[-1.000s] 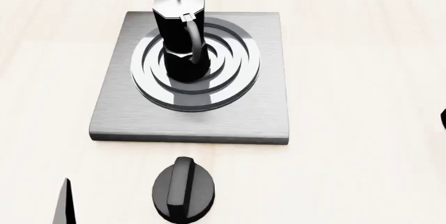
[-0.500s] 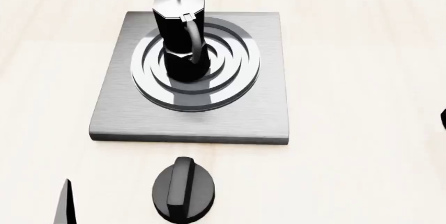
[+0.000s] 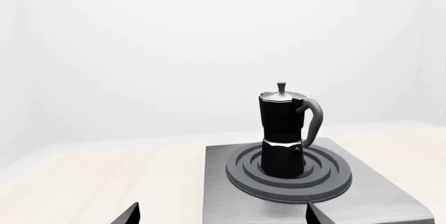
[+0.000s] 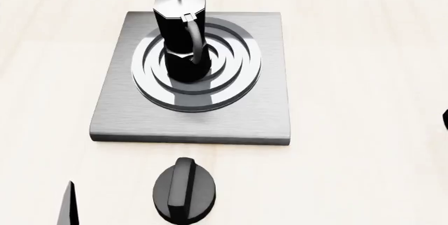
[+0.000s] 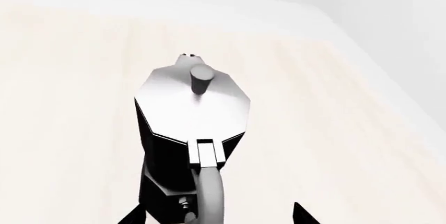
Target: Put both moka pots on the stove.
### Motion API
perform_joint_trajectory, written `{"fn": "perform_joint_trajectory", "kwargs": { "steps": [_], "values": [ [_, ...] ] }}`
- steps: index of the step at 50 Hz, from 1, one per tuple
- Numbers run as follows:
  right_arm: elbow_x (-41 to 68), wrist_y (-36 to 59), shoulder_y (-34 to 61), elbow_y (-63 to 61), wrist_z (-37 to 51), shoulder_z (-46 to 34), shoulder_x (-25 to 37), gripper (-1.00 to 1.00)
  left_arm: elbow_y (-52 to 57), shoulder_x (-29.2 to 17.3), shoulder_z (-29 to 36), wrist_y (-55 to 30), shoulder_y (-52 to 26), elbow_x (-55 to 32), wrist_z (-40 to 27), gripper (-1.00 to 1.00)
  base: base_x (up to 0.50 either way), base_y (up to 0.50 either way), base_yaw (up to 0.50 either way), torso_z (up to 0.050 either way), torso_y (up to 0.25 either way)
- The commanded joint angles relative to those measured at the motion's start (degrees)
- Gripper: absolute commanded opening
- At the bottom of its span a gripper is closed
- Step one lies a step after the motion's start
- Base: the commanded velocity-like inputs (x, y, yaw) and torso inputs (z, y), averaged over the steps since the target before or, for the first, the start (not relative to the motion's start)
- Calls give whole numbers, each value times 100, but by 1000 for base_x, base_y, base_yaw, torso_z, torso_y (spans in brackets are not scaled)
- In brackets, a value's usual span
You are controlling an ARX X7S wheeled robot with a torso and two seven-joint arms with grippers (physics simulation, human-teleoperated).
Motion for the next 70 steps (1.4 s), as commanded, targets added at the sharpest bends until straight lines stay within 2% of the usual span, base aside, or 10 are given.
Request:
{"fn": "perform_joint_trajectory", "kwargs": {
  "steps": [1, 15, 32, 38, 39, 53, 70],
  "values": [
    [-193, -386, 101, 578, -155, -105, -305, 100, -12, 0, 23, 3, -9, -1, -6, 100, 0, 0, 0, 0, 0],
    [-296, -470, 256, 753, -165, -159, -429, 100, -16, -3, 29, -7, -28, -15, -24, 100, 0, 0, 0, 0, 0],
    [-574, -999, 535, 1746, -382, -258, -668, 100, -51, -6, 65, 11, -40, -5, -26, 100, 0, 0, 0, 0, 0],
    [-492, -845, 393, 1554, -306, -220, -634, 100, -51, -10, 73, 4, -44, -5, -33, 100, 0, 0, 0, 0, 0],
    [-459, -762, 363, 1500, -297, -214, -620, -100, -53, -13, 68, 5, -42, -9, -35, 100, 0, 0, 0, 0, 0],
    [-428, -737, 322, 1356, -252, -186, -620, -100, -47, -28, 60, 20, -37, -15, -58, 100, 0, 0, 0, 0, 0],
    [-210, -1121, 539, 527, 0, 157, -763, -100, -49, -41, 66, 23, -51, -29, -72, 100, 1, 0, 0, 0, -1]
  ]
}}
